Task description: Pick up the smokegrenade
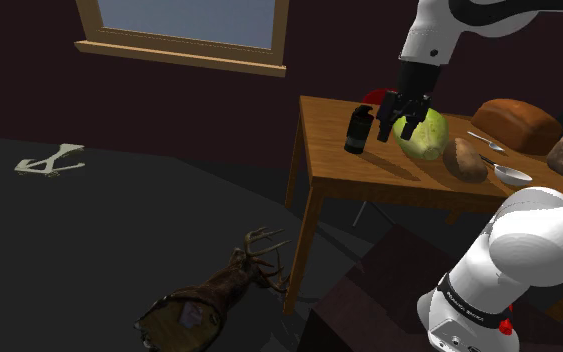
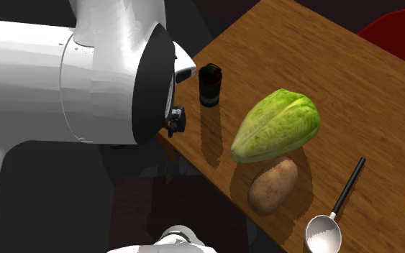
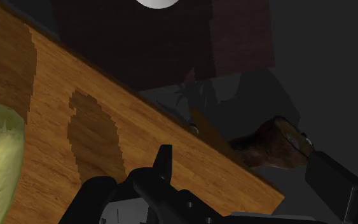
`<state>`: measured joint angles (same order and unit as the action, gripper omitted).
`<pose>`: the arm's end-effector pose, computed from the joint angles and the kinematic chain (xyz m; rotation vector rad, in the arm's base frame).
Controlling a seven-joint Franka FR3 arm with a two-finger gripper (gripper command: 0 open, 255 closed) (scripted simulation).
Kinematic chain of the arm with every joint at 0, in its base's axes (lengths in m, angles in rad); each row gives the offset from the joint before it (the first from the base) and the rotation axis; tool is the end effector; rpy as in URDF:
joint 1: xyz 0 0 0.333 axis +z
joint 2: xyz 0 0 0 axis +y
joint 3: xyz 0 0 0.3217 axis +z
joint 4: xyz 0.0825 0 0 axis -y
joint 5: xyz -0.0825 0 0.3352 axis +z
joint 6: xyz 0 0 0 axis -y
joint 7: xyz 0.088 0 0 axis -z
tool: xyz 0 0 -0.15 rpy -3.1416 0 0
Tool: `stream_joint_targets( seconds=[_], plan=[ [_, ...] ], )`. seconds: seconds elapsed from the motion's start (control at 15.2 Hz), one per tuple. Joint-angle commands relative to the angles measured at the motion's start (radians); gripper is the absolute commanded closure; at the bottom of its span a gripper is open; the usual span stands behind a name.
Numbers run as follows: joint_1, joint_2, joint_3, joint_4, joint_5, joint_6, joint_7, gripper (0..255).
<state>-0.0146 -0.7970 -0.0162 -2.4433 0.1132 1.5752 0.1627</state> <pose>0.2455 0.0084 0.5191 -3.0057 0.2906 0.1202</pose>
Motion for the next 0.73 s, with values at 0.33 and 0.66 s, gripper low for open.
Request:
stream_joint_targets(
  seconds=[0.33, 0.66],
  plan=[
    [-0.021, 0.161, -0.068, 0.119, -0.060, 0.039, -0.092, 0],
    [-0.034, 0.327, -0.128, 0.266, -0.096, 0.061, -0.179, 0]
  ],
)
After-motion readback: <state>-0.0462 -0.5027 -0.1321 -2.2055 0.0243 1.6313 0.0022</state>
